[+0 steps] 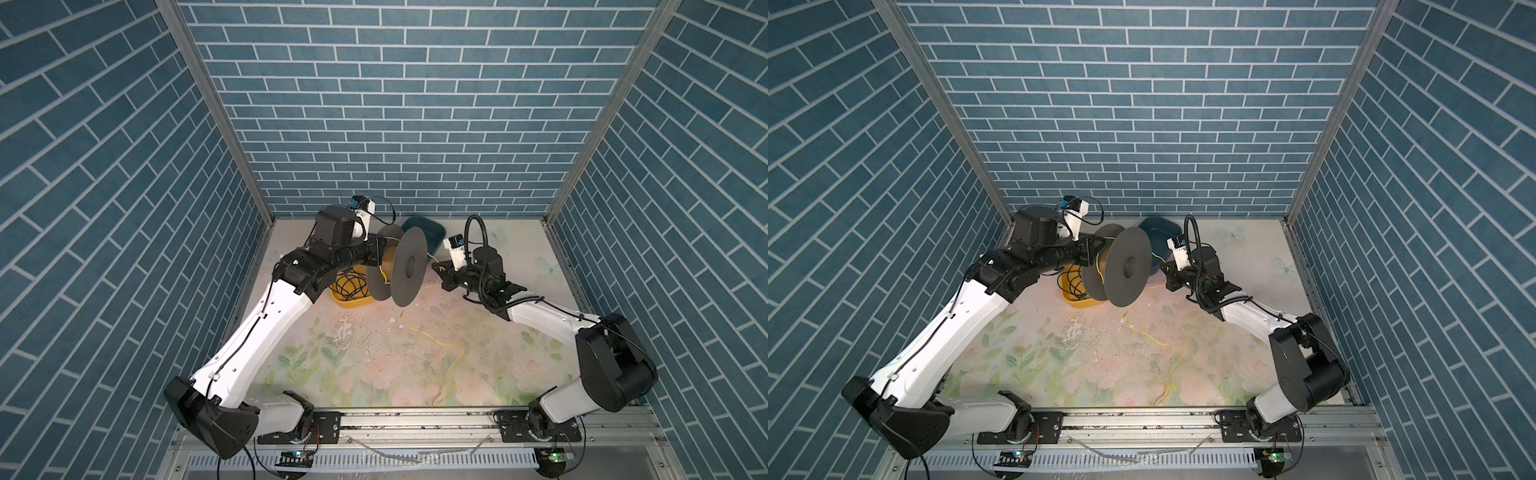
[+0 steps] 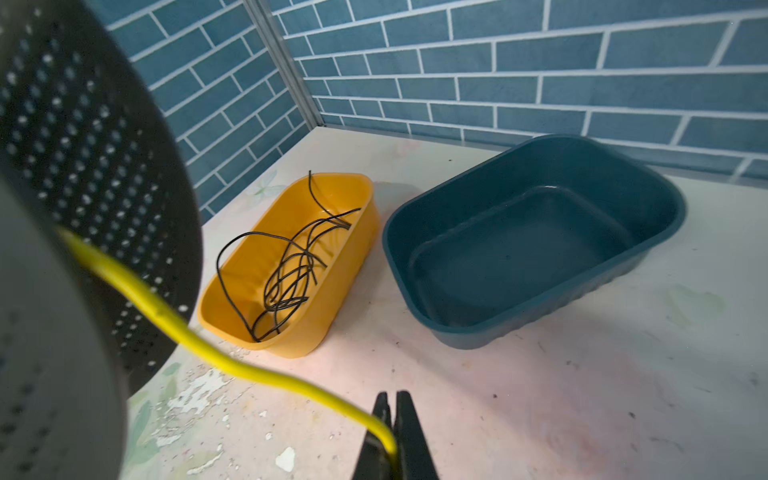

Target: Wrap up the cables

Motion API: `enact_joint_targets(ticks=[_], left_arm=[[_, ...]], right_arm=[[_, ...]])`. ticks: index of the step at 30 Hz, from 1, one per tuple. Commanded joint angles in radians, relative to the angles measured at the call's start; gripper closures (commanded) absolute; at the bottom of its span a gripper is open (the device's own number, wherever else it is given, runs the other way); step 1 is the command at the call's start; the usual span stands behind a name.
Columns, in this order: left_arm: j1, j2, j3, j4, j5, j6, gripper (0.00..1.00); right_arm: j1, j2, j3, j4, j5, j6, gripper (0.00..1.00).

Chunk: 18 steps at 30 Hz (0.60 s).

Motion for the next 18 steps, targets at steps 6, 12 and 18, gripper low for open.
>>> enact_joint_targets(ticks=[6,12,18], left_arm=[[0.021,-0.066,-0.077,0.37,-0.088,-0.099,1.0],[0.02,-0.077,-0.156,0.485,-0.153,-0.111,1.0],[0.02,-0.078,-0.198,0.539,-0.175,-0.115,1.0]], right_arm=[[0.059,0.043,-0.062,0.157,-0.109,0.163,1.0],[0.088,0.09,-0.064,0.328,-0.202,0.307,1.0],[0.106,0.133,-0.044,0.415,-0.266,0.368,1.0]])
